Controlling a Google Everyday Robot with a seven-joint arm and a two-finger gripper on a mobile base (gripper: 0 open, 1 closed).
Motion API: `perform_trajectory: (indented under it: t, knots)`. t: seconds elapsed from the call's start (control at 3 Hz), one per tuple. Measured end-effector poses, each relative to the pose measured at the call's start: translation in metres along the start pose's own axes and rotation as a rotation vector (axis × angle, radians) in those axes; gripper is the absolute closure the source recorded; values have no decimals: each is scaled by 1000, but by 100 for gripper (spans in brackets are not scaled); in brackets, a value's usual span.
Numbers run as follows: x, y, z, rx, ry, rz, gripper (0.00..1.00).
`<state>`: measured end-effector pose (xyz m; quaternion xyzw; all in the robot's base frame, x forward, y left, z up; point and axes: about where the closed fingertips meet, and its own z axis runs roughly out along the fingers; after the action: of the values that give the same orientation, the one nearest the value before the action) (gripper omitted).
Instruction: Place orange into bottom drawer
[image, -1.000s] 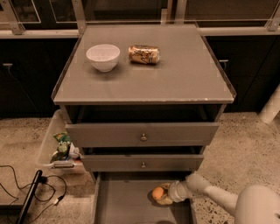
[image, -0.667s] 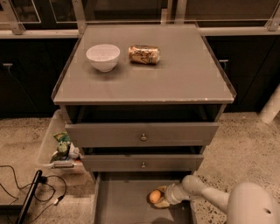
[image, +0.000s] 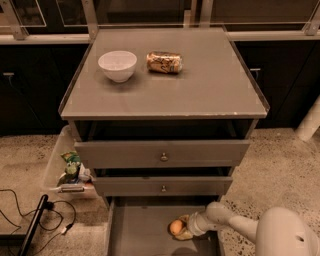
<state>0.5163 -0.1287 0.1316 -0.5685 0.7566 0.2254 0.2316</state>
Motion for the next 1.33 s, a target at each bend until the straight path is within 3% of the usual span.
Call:
perform_trajectory:
  t: [1.0, 1.33]
  knots:
    - [0, 0, 0, 0, 0, 0, 12]
    - [0, 0, 0, 0, 0, 0, 0]
